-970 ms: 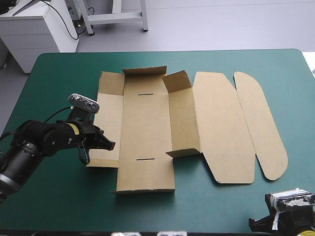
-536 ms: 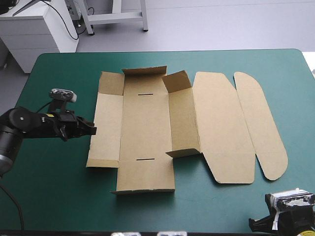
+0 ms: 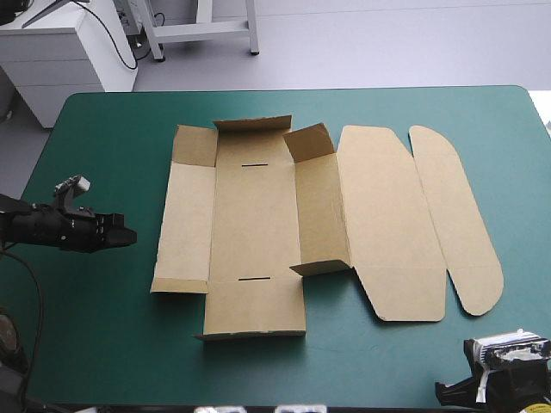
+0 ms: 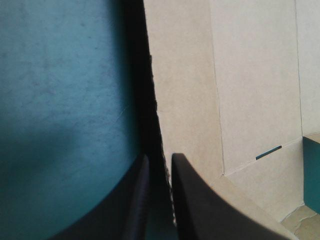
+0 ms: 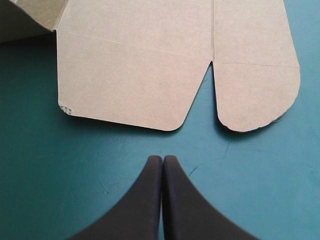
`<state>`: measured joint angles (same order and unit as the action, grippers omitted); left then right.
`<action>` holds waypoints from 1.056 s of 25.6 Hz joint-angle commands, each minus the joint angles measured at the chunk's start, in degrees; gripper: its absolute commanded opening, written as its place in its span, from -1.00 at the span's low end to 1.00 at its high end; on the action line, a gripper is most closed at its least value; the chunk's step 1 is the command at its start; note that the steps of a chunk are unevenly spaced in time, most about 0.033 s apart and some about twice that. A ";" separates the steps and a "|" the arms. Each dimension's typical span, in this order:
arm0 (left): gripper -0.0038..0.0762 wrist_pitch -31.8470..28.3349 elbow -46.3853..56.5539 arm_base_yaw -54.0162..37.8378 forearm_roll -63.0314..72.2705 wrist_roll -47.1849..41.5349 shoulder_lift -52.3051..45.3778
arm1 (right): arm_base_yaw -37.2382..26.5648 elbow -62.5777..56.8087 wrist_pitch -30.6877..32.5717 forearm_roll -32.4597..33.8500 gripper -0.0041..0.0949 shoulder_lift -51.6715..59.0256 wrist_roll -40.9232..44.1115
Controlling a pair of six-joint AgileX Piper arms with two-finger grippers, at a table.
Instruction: Fold the box
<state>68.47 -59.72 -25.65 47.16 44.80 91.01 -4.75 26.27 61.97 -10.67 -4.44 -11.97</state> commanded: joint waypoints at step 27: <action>-0.28 -1.90 0.61 15.31 13.29 1.34 9.05 | 0.10 1.25 -3.59 -0.75 -0.96 -0.81 -0.16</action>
<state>64.98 -58.09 -10.73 56.95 46.66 102.26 -4.75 26.27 61.97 -10.69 -4.44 -11.97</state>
